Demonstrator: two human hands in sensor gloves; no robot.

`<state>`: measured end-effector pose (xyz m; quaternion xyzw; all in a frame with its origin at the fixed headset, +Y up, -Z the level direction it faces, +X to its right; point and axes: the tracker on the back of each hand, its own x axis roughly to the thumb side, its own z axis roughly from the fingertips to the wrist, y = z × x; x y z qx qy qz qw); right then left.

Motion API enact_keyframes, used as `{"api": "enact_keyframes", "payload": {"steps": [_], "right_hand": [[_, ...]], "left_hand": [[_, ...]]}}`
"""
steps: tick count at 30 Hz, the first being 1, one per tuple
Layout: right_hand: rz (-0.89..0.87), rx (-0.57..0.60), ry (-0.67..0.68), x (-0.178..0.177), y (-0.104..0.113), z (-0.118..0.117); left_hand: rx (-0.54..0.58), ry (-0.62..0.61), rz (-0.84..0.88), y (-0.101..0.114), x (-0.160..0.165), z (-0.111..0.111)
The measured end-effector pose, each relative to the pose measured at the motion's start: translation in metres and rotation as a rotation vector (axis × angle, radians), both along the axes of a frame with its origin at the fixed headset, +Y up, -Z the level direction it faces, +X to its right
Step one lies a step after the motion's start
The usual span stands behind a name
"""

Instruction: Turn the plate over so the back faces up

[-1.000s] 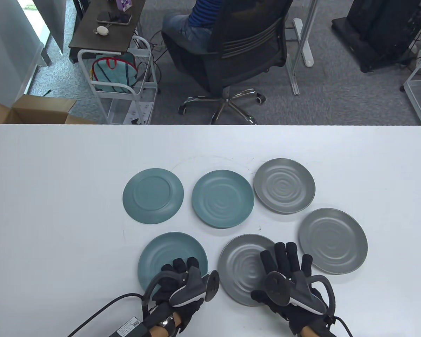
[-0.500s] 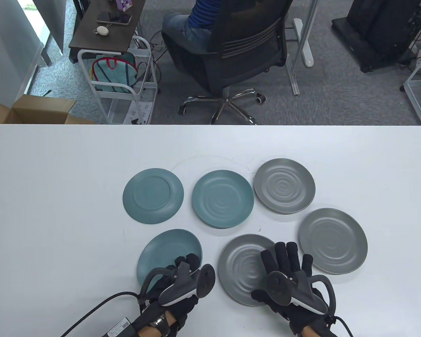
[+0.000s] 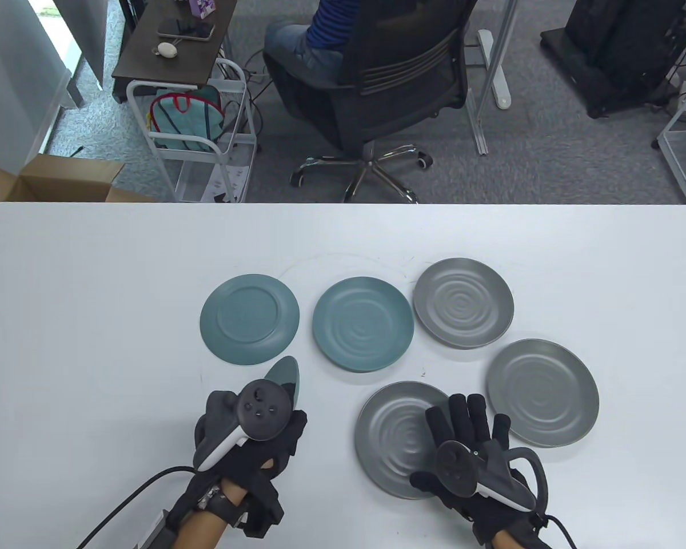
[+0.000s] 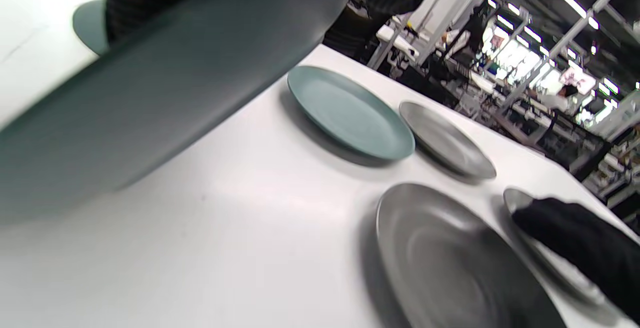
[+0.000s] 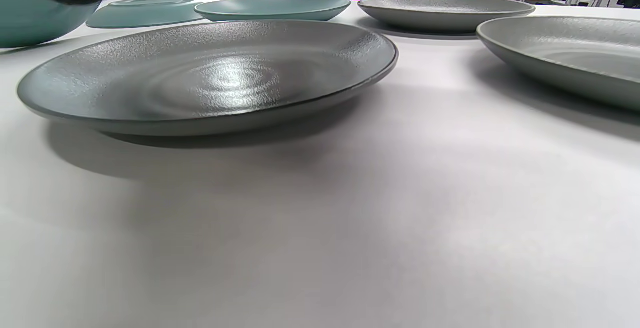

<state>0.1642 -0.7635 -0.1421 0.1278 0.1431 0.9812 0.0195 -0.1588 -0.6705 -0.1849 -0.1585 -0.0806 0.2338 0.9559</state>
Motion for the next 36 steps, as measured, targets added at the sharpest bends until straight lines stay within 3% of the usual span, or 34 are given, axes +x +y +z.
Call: {"api": "enact_keyframes", "payload": {"steps": [14,29,36], "right_hand": [[-0.014,-0.012,0.001,0.0,-0.001,0.0],[-0.025,-0.015,0.002,0.0,0.0,-0.001],[-0.031,-0.022,0.004,0.0,0.0,-0.001]], "left_hand": [[-0.099,0.148,0.304,0.004,-0.051,-0.012],[-0.134,0.274,0.37,-0.007,-0.083,-0.015],[-0.202,0.314,0.327,-0.027,-0.092,-0.018]]}}
